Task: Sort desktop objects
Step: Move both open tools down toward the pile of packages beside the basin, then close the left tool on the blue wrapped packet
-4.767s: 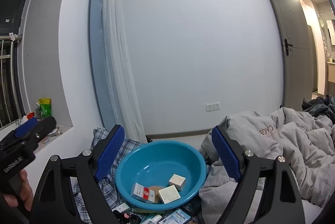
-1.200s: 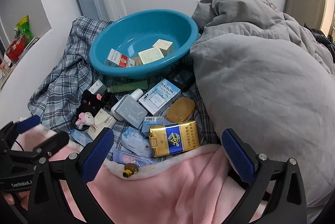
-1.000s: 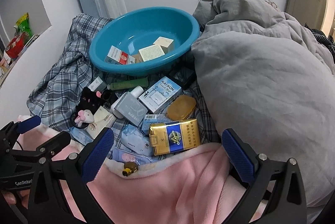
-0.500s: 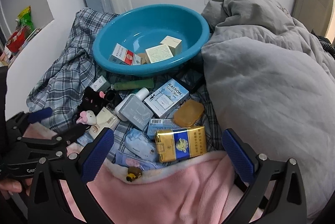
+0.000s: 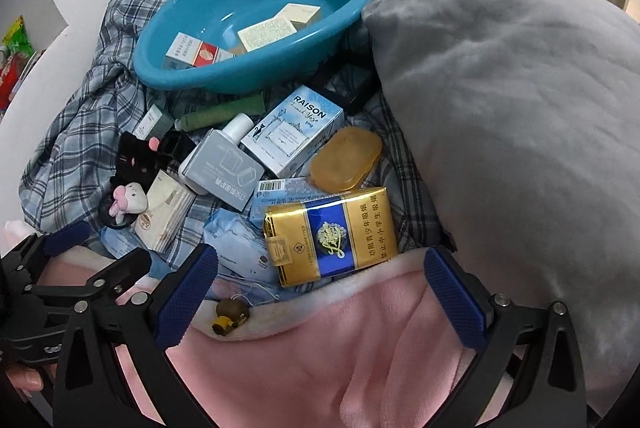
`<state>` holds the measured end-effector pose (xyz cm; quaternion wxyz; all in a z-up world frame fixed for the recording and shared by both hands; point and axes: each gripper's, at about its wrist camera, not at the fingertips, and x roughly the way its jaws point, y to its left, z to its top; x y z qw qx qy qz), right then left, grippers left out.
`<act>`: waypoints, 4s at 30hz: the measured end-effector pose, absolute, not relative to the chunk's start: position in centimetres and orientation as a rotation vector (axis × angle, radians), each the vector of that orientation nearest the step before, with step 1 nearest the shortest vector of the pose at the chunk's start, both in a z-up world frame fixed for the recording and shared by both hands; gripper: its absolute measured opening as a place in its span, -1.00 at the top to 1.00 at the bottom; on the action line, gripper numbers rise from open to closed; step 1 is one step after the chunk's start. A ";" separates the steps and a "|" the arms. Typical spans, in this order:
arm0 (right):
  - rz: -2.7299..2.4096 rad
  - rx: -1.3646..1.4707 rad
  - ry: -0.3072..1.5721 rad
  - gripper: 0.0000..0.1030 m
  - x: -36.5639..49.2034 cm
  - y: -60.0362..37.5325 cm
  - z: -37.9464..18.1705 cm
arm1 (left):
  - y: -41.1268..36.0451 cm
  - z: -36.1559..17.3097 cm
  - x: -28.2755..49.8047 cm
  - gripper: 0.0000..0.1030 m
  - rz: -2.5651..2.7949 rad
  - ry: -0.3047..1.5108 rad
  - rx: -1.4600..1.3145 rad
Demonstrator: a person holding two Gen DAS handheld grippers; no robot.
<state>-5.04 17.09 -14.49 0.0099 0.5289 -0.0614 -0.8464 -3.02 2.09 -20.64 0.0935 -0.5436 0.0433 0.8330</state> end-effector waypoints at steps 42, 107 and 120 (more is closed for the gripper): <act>-2.642 1.616 -0.242 -0.99 -4.4 18.0 -14.1 | 2.3 -25.2 -3.2 0.70 2.338 -0.292 -1.852; -2.607 1.667 -0.185 -0.99 -4.7 17.1 -15.6 | 2.7 -23.3 -4.4 -0.44 2.467 -0.289 -1.684; -2.567 1.813 0.000 -0.99 -6.9 16.0 -19.4 | 2.2 -24.3 -5.9 -0.28 2.547 -0.361 -1.771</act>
